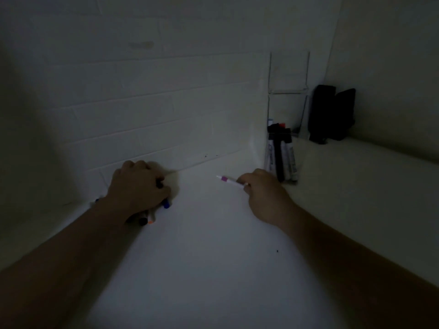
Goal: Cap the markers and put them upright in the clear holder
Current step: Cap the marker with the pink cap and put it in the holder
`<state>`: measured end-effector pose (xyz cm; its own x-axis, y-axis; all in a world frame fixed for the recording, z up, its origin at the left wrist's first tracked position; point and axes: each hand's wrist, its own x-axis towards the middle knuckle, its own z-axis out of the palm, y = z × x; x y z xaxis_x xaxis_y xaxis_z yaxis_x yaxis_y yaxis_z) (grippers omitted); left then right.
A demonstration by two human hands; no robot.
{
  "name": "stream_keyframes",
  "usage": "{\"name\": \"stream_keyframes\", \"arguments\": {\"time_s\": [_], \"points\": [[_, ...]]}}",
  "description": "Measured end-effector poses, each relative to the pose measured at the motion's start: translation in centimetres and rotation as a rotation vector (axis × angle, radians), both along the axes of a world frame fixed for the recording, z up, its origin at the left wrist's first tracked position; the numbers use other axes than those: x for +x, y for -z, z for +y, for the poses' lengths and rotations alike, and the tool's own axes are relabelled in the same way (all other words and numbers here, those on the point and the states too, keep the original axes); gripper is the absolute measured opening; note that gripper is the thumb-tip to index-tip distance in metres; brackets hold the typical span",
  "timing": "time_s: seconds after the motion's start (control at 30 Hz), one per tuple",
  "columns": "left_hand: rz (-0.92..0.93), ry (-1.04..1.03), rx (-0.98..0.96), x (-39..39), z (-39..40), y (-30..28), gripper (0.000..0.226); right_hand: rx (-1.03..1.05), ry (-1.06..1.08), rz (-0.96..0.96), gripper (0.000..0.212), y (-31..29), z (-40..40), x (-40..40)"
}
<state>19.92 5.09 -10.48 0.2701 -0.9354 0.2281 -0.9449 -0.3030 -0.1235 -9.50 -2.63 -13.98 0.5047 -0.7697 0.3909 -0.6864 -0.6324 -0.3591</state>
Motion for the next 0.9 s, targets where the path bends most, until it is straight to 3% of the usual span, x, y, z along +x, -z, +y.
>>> {"name": "stream_keyframes", "arguments": {"time_s": [0.23, 0.43, 0.57, 0.63, 0.9], "points": [[0.027, -0.030, 0.122, -1.7, -1.8, -2.1, 0.040, 0.057, -0.004, -0.092, 0.020, 0.3, -0.7, -0.6], [0.567, 0.243, -0.196, -7.5, -2.5, -2.9, 0.015, 0.086, 0.106, -0.195, 0.008, -0.5, -0.9, -1.3], [0.981, 0.354, -0.262, -10.5, -2.7, -0.1, 0.010, 0.153, 0.086, -0.262, 0.010, -1.6, -0.6, -2.3], [0.973, 0.368, -0.287, -11.0, -2.7, 1.0, 0.002, 0.129, 0.029, -0.252, 0.018, -2.3, -0.2, -2.5], [1.029, 0.396, -0.326, -10.7, -2.8, 1.8, 0.012, -0.012, -0.045, -0.169, 0.023, -2.0, -0.4, -2.4]]}}
